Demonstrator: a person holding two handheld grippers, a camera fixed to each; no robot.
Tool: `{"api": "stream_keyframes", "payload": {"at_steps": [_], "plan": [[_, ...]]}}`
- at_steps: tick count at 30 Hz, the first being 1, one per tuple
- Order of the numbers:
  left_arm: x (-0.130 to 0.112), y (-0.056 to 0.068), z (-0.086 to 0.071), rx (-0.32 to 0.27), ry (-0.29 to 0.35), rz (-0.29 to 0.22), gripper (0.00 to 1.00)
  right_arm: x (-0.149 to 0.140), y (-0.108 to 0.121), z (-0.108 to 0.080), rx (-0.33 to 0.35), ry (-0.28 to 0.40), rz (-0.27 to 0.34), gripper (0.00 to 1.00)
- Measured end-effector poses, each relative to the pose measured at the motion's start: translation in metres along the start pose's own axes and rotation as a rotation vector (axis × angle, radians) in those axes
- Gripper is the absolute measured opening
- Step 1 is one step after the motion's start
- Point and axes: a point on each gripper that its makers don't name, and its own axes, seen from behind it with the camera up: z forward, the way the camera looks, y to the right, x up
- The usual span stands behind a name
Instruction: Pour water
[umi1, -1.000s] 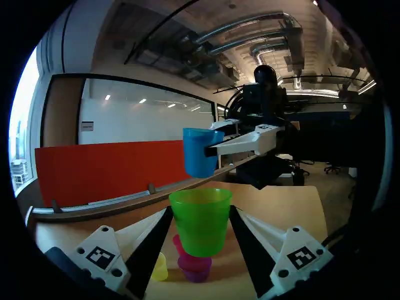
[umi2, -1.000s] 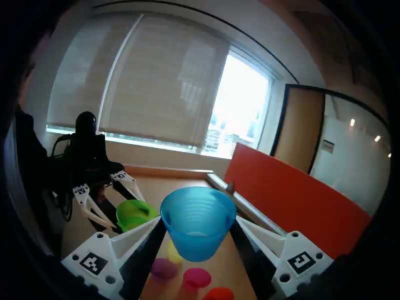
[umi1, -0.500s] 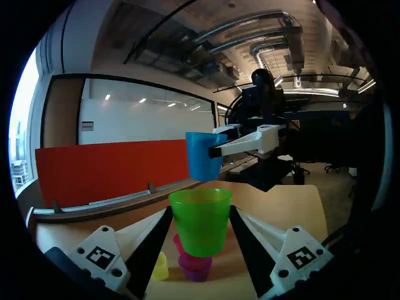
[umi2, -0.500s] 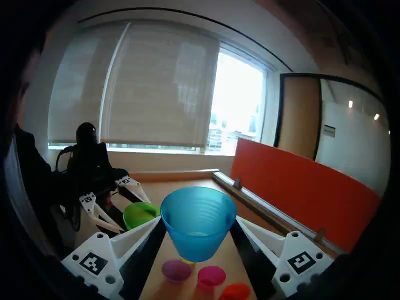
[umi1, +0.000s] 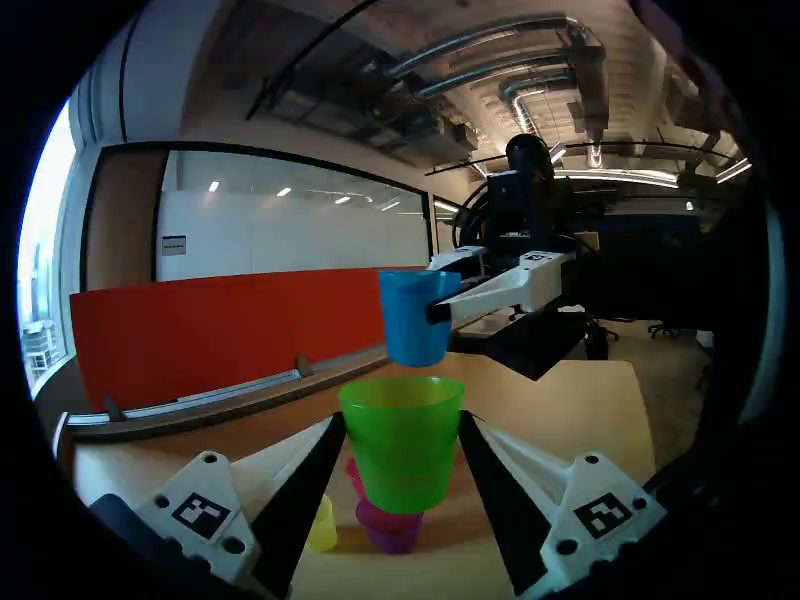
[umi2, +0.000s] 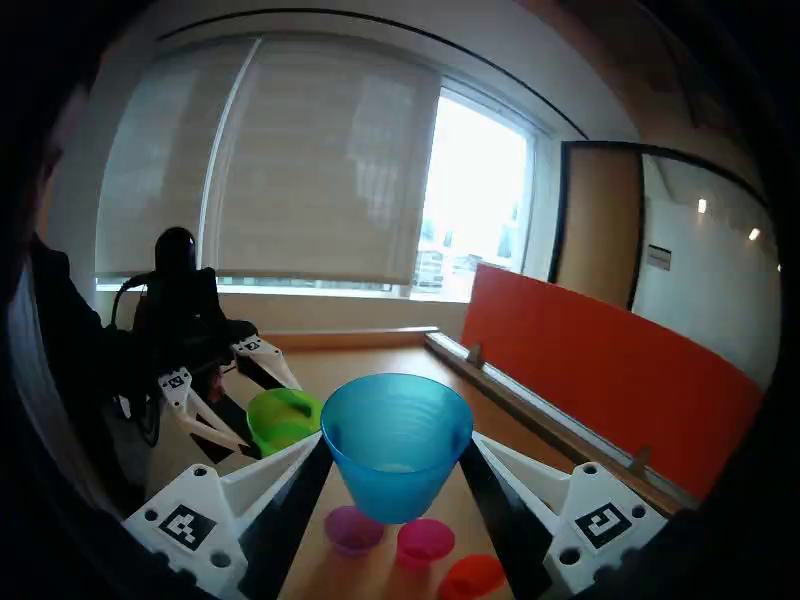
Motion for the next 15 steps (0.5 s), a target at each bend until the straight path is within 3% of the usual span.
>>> {"api": "stream_keyframes", "payload": {"at_steps": [15], "plan": [[-0.024, 0.001, -0.007, -0.009, -0.076, 0.006, 0.82, -0.036, -0.009, -0.002, 0.022, -0.039, 0.025, 0.89]]}}
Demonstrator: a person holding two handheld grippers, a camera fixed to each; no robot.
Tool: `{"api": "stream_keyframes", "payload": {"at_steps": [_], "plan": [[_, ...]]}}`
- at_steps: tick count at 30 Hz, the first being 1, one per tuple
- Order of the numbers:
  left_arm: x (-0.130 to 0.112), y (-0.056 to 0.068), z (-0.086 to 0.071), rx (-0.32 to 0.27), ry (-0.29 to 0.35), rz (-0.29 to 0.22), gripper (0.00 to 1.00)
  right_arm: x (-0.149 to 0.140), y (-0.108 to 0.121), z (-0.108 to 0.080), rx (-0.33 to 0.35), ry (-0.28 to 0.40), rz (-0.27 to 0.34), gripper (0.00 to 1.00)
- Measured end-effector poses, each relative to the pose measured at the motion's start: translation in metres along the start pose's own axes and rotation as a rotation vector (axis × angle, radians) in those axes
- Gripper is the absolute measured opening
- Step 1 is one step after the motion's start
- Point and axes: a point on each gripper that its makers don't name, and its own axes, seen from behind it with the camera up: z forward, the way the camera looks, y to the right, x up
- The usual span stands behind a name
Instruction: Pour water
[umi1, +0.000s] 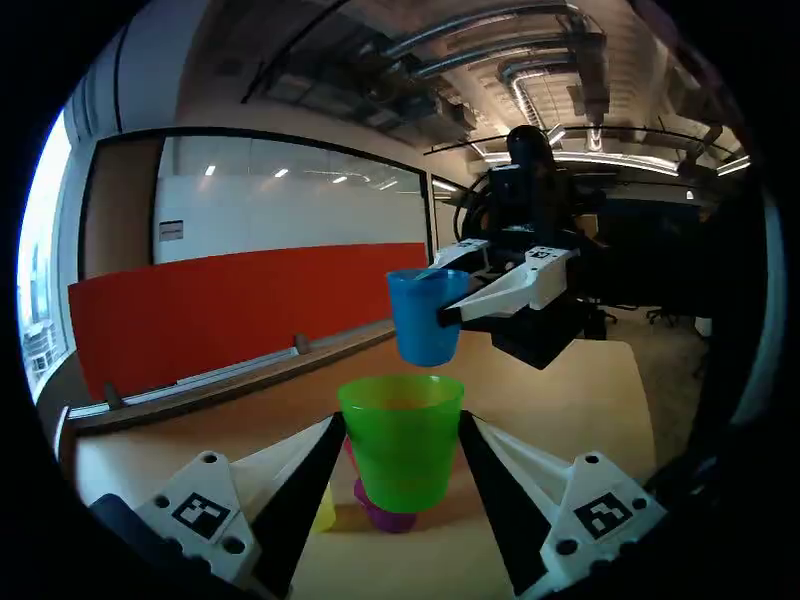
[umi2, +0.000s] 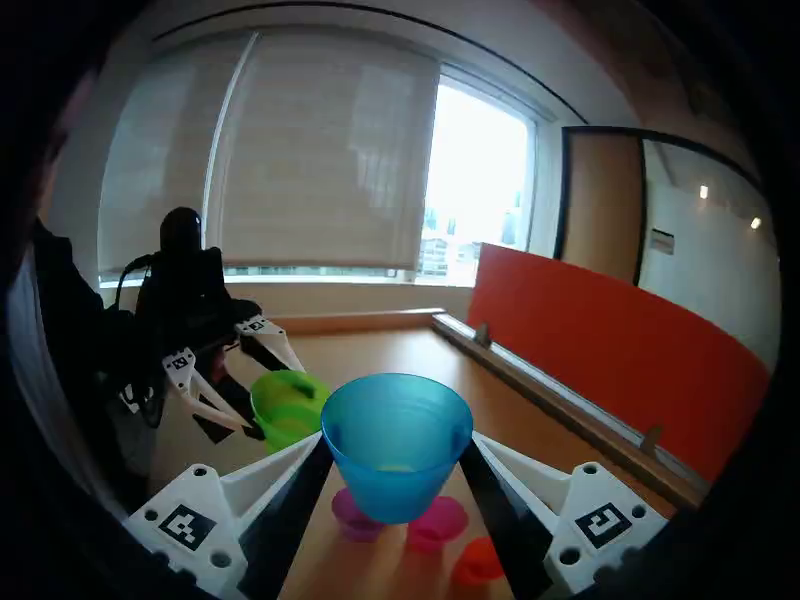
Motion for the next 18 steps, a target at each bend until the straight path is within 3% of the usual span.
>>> {"api": "stream_keyframes", "payload": {"at_steps": [18], "plan": [[-0.042, 0.006, -0.004, -0.009, -0.07, -0.019, 0.82, -0.051, -0.011, 0.003, 0.02, -0.059, 0.003, 0.89]]}}
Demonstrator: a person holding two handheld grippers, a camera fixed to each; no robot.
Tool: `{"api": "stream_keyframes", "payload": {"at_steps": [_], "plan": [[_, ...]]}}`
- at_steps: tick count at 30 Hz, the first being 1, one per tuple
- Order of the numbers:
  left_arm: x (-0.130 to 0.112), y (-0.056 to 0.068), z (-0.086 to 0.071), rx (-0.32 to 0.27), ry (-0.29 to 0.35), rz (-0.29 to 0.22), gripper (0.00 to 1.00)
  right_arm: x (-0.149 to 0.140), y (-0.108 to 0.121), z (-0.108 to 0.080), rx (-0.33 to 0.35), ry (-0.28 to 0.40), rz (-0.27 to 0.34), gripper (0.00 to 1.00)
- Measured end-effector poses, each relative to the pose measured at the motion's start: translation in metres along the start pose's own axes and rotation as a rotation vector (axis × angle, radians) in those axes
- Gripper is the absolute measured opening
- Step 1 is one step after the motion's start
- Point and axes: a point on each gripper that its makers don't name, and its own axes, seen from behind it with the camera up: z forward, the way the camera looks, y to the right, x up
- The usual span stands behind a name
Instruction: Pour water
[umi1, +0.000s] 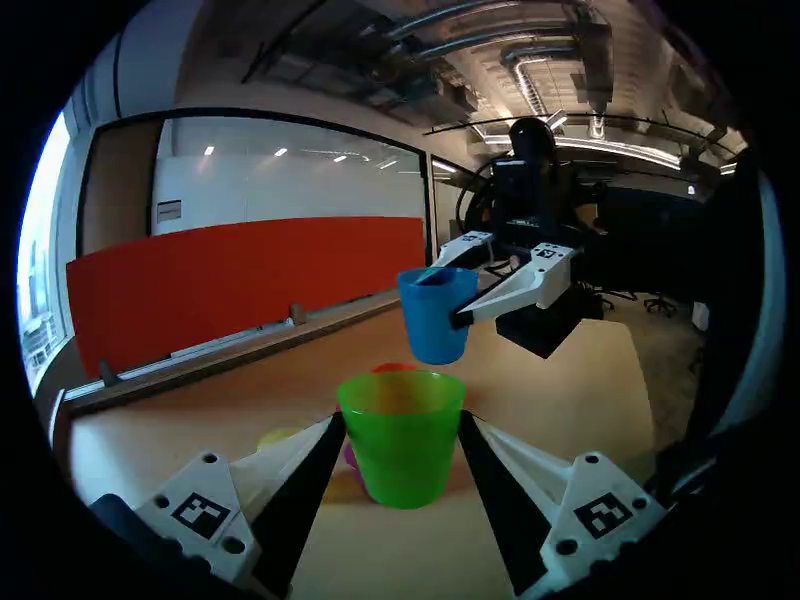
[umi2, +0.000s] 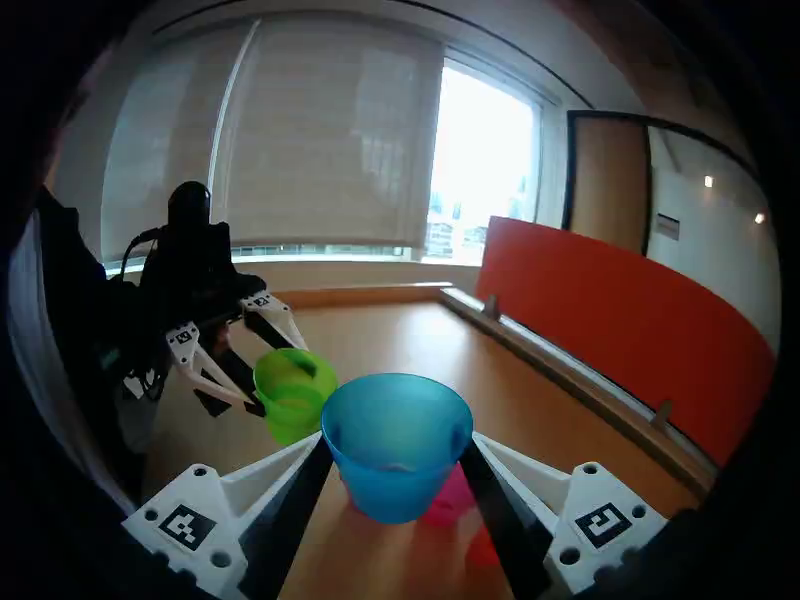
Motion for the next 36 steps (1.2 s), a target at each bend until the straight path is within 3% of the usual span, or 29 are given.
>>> {"api": "stream_keyframes", "payload": {"at_steps": [9, 19, 36], "plan": [[-0.027, -0.001, -0.001, 0.003, -0.041, -0.02, 0.82, -0.027, -0.009, 0.007, 0.021, -0.036, -0.003, 0.89], [-0.054, 0.005, -0.001, -0.017, -0.105, -0.002, 0.82, -0.048, -0.015, 0.014, 0.039, -0.069, 0.005, 0.88], [-0.077, 0.01, 0.004, -0.05, -0.185, 0.015, 0.82, -0.086, -0.03, 0.018, 0.077, -0.141, 0.039, 0.88]]}}
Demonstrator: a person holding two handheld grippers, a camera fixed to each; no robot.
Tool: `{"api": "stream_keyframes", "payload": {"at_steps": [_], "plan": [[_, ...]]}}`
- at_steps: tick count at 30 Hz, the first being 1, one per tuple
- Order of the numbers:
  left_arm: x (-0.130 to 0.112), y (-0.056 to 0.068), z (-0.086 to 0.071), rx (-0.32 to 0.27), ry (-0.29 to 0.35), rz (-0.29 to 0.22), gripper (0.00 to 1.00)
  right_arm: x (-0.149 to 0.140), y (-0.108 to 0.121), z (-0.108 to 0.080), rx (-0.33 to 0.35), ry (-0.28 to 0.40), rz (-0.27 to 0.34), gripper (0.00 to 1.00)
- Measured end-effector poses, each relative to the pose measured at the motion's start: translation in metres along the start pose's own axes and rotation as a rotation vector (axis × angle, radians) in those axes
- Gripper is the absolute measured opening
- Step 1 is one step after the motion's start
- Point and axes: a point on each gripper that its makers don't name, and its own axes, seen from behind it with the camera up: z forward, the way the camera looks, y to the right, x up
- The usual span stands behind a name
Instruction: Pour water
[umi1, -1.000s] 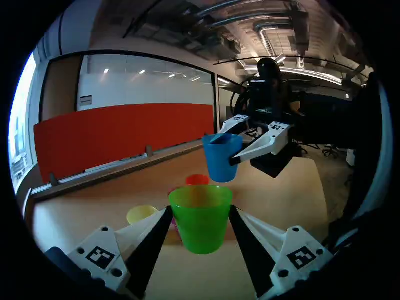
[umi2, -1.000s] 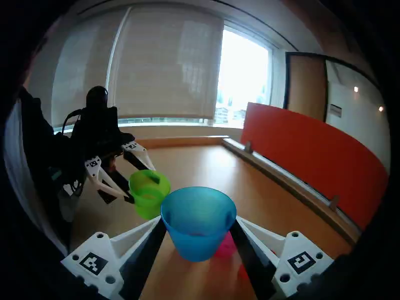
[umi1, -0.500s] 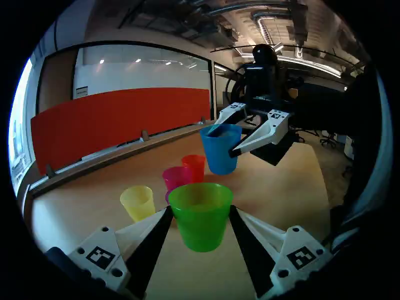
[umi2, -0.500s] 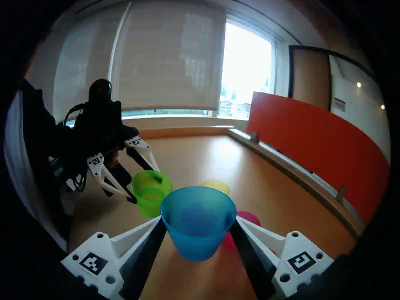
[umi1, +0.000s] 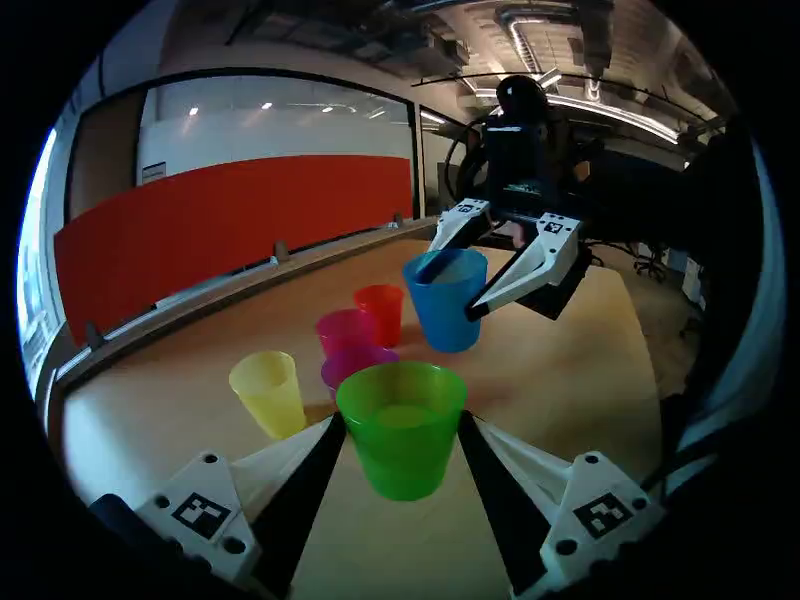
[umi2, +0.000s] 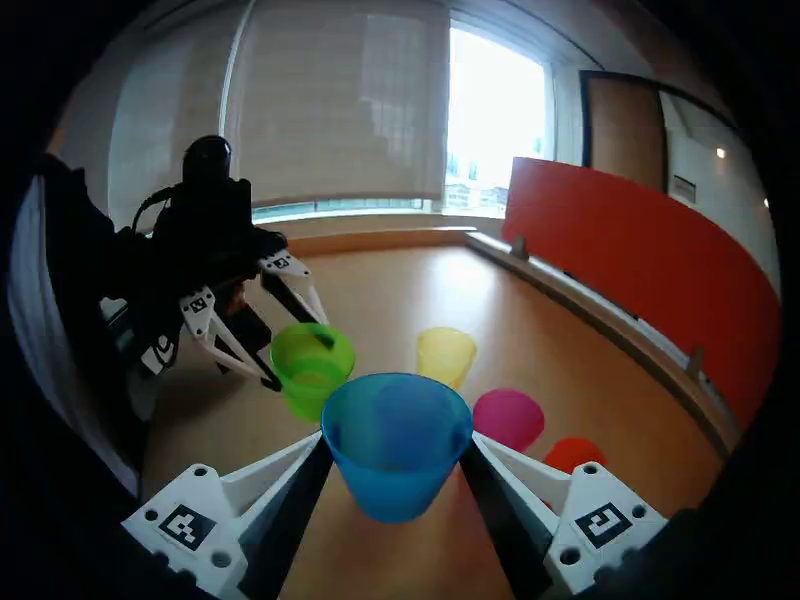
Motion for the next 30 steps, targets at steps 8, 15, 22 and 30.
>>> {"api": "stream_keyframes", "payload": {"at_steps": [8, 15, 22, 30], "plan": [[-0.007, 0.002, 0.003, -0.018, -0.037, 0.014, 0.82, -0.019, -0.005, 0.006, 0.021, -0.039, 0.009, 0.89], [-0.014, 0.005, 0.005, -0.036, -0.069, 0.024, 0.82, -0.033, -0.009, 0.011, 0.042, -0.07, 0.009, 0.89], [-0.022, 0.006, 0.007, -0.047, -0.096, 0.028, 0.82, -0.044, -0.012, 0.016, 0.059, -0.104, -0.001, 0.88], [-0.028, 0.009, 0.008, -0.069, -0.13, 0.045, 0.82, -0.053, -0.012, 0.021, 0.068, -0.141, -0.021, 0.88]]}}
